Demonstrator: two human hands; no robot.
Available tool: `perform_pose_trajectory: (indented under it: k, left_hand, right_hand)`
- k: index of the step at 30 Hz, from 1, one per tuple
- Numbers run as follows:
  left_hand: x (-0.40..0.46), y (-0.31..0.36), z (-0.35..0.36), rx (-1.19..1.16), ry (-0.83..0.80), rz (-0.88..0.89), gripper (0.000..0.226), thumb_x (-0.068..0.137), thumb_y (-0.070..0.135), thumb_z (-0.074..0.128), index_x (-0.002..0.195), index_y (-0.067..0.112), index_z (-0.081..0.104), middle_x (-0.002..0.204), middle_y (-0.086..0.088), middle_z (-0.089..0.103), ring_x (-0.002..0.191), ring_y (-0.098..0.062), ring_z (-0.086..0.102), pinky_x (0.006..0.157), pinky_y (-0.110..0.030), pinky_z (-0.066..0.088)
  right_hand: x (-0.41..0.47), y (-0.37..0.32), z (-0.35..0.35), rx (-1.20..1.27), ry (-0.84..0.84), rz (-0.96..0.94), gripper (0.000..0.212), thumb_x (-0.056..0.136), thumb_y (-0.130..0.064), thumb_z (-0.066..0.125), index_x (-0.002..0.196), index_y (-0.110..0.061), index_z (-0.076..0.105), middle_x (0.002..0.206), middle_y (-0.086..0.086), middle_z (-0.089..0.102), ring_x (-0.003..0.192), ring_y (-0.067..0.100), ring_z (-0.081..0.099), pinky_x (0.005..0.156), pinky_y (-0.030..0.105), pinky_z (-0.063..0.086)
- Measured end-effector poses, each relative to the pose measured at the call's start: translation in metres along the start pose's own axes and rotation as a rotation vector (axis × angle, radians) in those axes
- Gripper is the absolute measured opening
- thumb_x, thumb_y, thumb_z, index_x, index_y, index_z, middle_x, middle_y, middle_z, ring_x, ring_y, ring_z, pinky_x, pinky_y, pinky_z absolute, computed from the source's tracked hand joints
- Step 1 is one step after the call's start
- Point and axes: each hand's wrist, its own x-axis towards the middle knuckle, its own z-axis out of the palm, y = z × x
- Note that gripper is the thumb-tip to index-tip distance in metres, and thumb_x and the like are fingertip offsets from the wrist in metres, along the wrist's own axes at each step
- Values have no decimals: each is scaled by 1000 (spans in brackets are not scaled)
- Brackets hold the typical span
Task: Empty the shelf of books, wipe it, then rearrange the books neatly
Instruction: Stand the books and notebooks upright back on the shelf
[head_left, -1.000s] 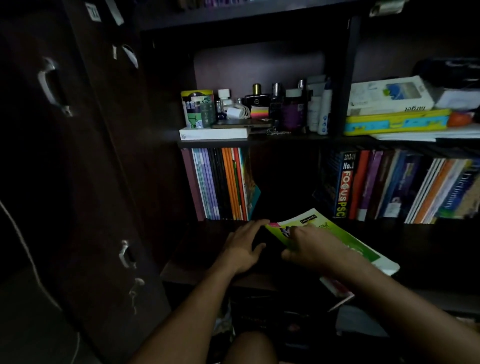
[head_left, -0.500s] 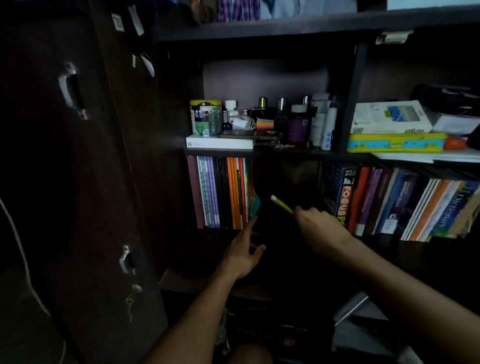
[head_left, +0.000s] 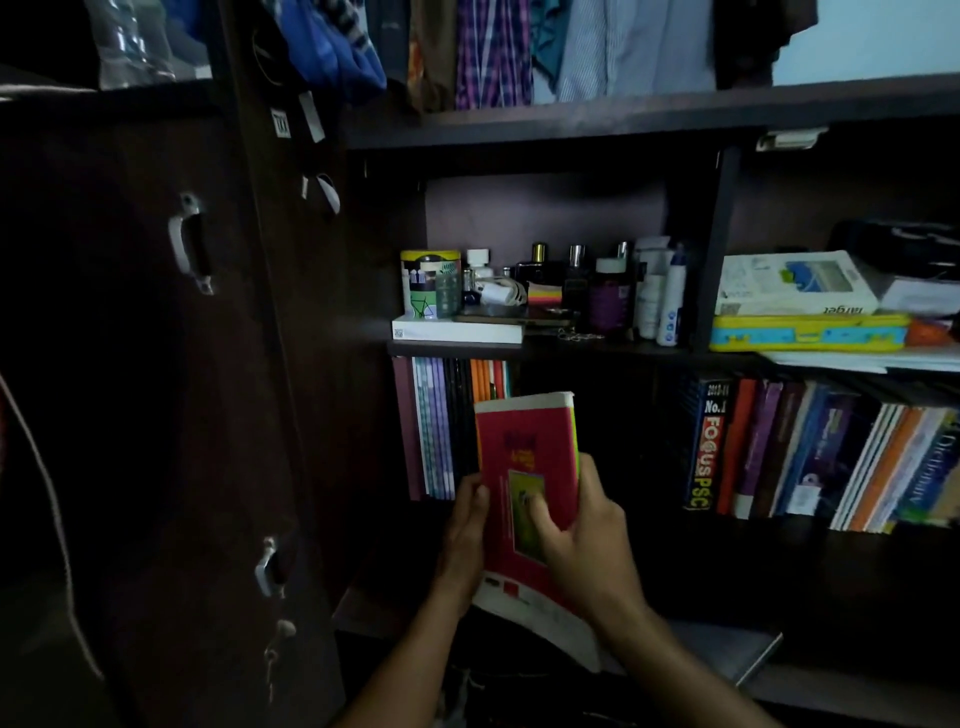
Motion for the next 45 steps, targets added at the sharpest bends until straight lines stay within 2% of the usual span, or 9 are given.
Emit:
perform_pose_trajectory:
  k: [7,12,20,25,29,32,35,39,45]
  left_hand:
    - [-5,6,2,40,122,102,39,103,44,46,142,41,45,138,22,59,128,2,54,102,-21,47]
    - [-4,-1,-2,220,327,285,63,93,68,46,150,50,28,156,3,40,142,-14,42,116,-48,37]
    - [-16,10,-4,69,163,194,79,75,91,45,140,47,39,148,18,44,134,8,45,113,-23,38]
    - [-25,5,-3,156,8,145,100,77,79,63,151,18,36,152,-1,47,141,-14,46,117,-38,38]
    - [-21,13,-4,202,64,133,66,84,58,69,140,26,55,136,2,63,129,-16,58,111,-51,44]
    - [-19,17,-18,242,148,142,36,88,50,57,123,50,64,125,18,68,122,-8,62,105,-34,49]
    - [-29,13,-33,402,197,149,28,88,36,54,111,51,62,109,30,68,113,1,63,89,-8,45]
    - [-30,7,-38,479,286,146,31,81,51,59,112,50,54,114,23,60,109,-1,59,84,-10,44]
    - [-31,1,-35,645,391,19,43,87,45,73,115,13,69,99,-1,68,100,-25,69,81,-33,55]
  right_hand:
    - [-5,-1,24,51,-5,-93,36,101,-33,55,137,-35,54,110,-10,73,97,4,71,81,37,60]
    - [-6,9,45,-11,129,-142,43,105,-27,52,146,-36,43,128,-9,66,114,8,65,91,37,56]
    - [-15,37,67,-59,-205,-9,71,88,-20,52,154,-32,29,148,-6,38,138,13,39,112,22,35]
    - [15,54,38,-93,-556,-8,91,78,-39,63,156,-35,16,149,-3,29,141,15,33,114,21,32]
    - [35,64,14,-120,-805,-53,110,73,-28,75,158,-38,6,159,-11,20,146,8,25,118,25,32]
    - [44,61,15,-52,-892,-86,105,82,-21,75,156,-46,5,160,-17,21,144,-1,30,113,22,38]
    - [60,68,23,-111,-794,-111,72,86,-21,68,147,-41,35,146,-15,48,127,0,53,103,26,50]
    - [98,87,32,-227,-341,-31,28,88,-25,69,112,-31,57,99,-9,69,91,8,69,84,40,59]
    - [142,117,51,-121,-319,105,85,74,-39,88,142,-23,40,136,5,58,121,22,57,98,33,47]
